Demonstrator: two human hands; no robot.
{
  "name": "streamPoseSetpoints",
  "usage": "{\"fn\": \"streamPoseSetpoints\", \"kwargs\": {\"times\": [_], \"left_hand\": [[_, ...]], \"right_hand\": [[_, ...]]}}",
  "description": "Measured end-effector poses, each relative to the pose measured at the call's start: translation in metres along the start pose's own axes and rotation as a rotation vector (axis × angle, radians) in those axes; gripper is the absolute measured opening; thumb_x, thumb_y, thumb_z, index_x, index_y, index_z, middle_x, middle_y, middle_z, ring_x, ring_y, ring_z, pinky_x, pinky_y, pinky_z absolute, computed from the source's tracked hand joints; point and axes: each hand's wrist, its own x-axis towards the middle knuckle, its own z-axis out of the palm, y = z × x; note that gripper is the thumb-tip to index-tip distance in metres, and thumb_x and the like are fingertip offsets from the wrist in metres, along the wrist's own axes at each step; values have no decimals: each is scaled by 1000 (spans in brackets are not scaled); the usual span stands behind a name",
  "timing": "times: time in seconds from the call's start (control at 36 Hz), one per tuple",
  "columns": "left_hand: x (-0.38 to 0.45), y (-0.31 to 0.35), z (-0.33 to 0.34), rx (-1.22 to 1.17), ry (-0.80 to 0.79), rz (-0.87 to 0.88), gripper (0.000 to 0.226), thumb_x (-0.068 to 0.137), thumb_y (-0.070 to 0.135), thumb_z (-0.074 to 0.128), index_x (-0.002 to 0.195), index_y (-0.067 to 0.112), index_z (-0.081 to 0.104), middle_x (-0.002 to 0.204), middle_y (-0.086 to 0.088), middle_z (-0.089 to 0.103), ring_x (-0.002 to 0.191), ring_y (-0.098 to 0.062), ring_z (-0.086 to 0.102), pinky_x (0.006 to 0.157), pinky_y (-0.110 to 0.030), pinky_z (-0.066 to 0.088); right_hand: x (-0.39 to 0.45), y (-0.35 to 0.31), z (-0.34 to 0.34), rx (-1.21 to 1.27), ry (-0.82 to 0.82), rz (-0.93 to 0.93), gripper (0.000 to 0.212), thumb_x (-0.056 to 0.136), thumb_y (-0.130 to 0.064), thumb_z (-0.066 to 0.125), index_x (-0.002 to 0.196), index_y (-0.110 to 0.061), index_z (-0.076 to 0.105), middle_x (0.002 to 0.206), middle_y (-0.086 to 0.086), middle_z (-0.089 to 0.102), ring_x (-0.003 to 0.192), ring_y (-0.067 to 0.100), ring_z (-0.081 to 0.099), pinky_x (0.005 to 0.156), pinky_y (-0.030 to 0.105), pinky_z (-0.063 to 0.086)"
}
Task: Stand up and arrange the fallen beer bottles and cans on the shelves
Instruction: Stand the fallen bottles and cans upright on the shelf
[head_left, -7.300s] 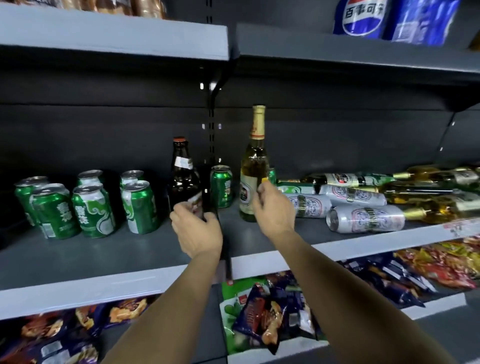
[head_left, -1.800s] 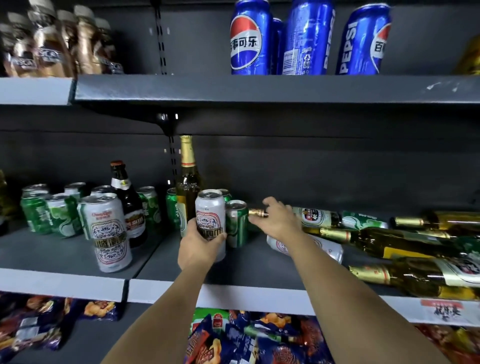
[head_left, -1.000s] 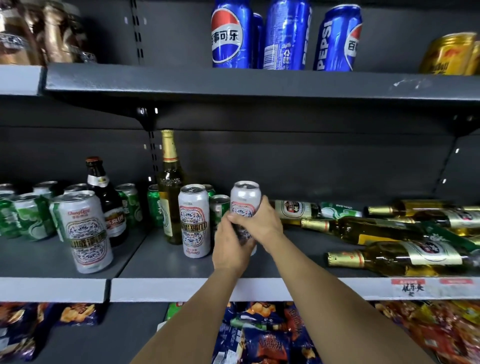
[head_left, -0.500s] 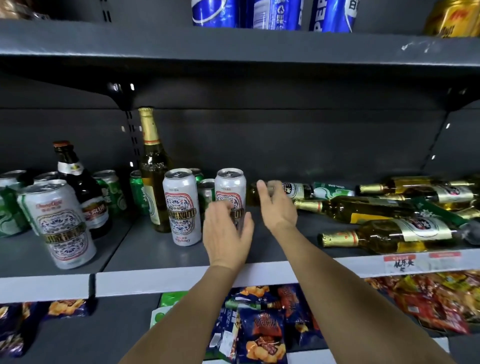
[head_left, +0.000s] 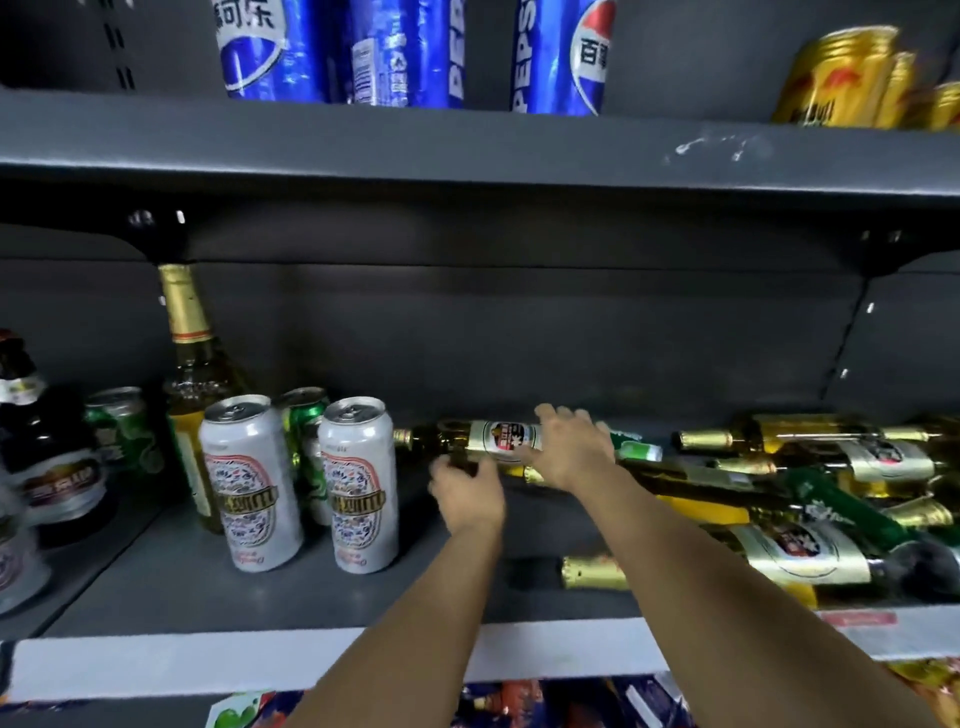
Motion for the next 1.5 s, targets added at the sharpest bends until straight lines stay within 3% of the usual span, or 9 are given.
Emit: {"fn": "streamPoseSetpoints", "kwargs": {"times": [0.08, 0.22, 0.39, 0.58, 0.89, 1.06, 1.19, 1.28, 1.5], "left_hand": [[21, 3, 7, -40, 78, -128, 66, 94, 30, 60, 144, -2, 32, 143, -26, 42, 133, -39, 40, 108, -37, 33], [48, 8, 7, -62, 61, -255, 58, 97, 39, 54, 133, -6, 47, 135, -22, 53, 125, -36, 50, 104, -36, 39], [75, 3, 13, -155, 80, -302, 76, 95, 43, 56, 147, -3, 26, 144, -21, 44, 130, -35, 46, 107, -39, 39], [87, -2, 21, -193, 50, -338, 66, 92, 39, 62, 140, 2, 37, 134, -19, 52, 118, -37, 54, 98, -43, 47], [70, 1, 28, -103, 193, 16, 63, 91, 41, 61, 136, 3, 40, 135, -16, 49, 131, -29, 42, 107, -35, 38], [62, 26, 33, -216, 47, 43, 67, 77, 35, 79, 128, 14, 41, 111, -4, 61, 97, -23, 60, 88, -33, 50], [65, 43, 27, -82, 110, 261, 73, 70, 26, 83, 133, 28, 46, 117, 1, 64, 108, -22, 61, 92, -33, 50], [74, 47, 19, 72, 91, 408, 81, 68, 21, 84, 138, 29, 44, 121, -1, 63, 111, -22, 60, 93, -33, 49], [87, 42, 7, -55, 98, 380, 79, 66, 3, 84, 134, 21, 49, 121, -3, 63, 114, -19, 58, 100, -30, 45]], "right_hand": [[14, 0, 4, -28, -82, -66, 73, 90, -58, 54, 145, -16, 31, 143, 8, 43, 131, 28, 37, 107, 42, 29], [36, -12, 18, -103, -122, -155, 78, 88, -53, 59, 148, -14, 27, 146, 8, 39, 132, 28, 35, 110, 42, 28], [54, -24, 32, -171, -98, -155, 76, 83, -38, 66, 146, -18, 28, 143, 6, 41, 132, 27, 35, 107, 41, 27], [58, -28, 44, -252, -48, -158, 71, 81, -24, 68, 142, -20, 32, 139, 3, 45, 131, 27, 34, 106, 45, 24], [52, -17, 31, 166, -23, -39, 67, 81, -20, 59, 143, -31, 36, 136, -2, 50, 129, 26, 37, 103, 44, 32], [58, -19, 26, 561, 42, -48, 54, 85, -23, 59, 137, -28, 42, 127, 5, 59, 120, 32, 51, 95, 38, 46], [57, -38, 26, 1028, -14, 3, 48, 83, -42, 58, 122, -18, 47, 118, 7, 61, 107, 27, 58, 95, 43, 49], [62, -50, 36, 1303, -64, 46, 34, 97, -30, 46, 130, -22, 44, 123, 7, 61, 109, 22, 58, 100, 43, 49], [68, -67, 44, 1323, -94, 68, 18, 101, -27, 36, 114, -23, 49, 113, 9, 63, 105, 26, 60, 98, 47, 49]]}}
